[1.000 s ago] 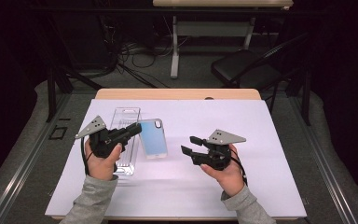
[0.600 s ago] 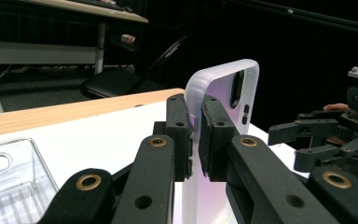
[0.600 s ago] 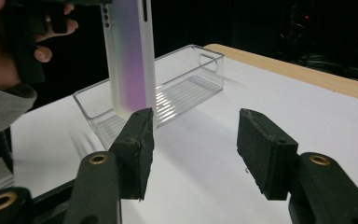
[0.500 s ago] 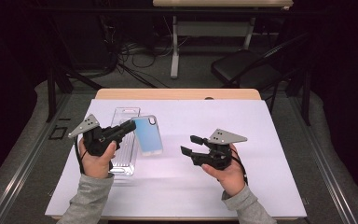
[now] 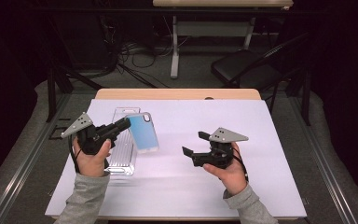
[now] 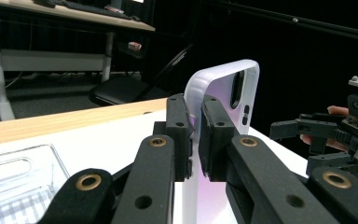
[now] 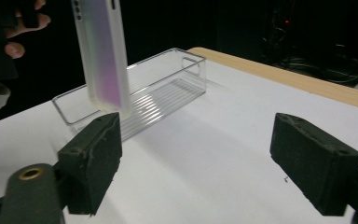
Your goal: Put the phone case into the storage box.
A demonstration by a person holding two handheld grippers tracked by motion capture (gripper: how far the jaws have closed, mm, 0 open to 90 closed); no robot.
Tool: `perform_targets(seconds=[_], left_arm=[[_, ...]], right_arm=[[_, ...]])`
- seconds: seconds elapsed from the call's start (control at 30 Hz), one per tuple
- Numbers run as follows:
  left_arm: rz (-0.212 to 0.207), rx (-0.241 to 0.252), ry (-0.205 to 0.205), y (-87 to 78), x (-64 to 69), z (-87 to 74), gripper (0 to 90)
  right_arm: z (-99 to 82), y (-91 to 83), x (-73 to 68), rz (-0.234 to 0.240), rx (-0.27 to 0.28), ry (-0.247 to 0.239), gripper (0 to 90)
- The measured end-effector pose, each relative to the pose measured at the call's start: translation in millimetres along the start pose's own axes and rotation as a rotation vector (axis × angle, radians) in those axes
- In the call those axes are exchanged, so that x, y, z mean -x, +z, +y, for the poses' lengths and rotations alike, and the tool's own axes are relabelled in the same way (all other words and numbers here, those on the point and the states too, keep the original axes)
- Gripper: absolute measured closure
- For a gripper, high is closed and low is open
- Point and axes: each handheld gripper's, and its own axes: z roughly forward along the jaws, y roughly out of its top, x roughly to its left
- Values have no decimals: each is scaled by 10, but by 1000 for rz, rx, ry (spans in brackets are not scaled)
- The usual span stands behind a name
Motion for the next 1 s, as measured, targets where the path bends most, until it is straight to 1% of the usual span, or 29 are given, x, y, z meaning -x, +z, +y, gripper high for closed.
perform_targets(seconds=[0.13, 0.17, 0.27, 0.3, 0.33, 0.4, 0.43, 0.5, 0.7, 0.8, 0.87, 0.97, 1.0], left_arm=[[5, 4, 1, -16, -24, 10, 837], [8, 6, -2, -18, -29, 10, 837], [16, 6, -4, -29, -54, 9, 837], [17, 7, -5, -29, -59, 9, 837], [18, 6, -5, -32, -66, 10, 837], [23, 8, -4, -41, -77, 12, 838], [25, 7, -3, -46, -84, 15, 837], [28, 7, 0, -56, -99, 20, 837], [41, 11, -1, -77, -146, 33, 837], [48, 3, 4, -66, -183, 50, 837], [43, 7, -6, -40, -213, 78, 837], [52, 10, 11, 2, -254, 143, 837], [51, 13, 5, 18, -270, 163, 837]], right_arm=[[4, -19, 37, -23, -1, 15, 140], [5, -26, 45, -30, 3, 24, 139], [15, -49, 81, -43, 5, 72, 132], [7, -50, 90, -64, -12, 58, 126], [3, -52, 94, -69, -22, 52, 111], [-3, -60, 113, -54, -24, 71, 71], [1, -71, 123, -46, -25, 90, 69], [7, -86, 139, -48, -19, 96, 68], [9, -112, 177, -63, -7, 93, 49], [-5, -98, 183, -82, 1, 67, 2], [-10, -101, 186, -82, -11, 63, 0], [-12, -103, 198, -92, -16, 62, 0], [-11, -105, 203, -93, -14, 64, 0]])
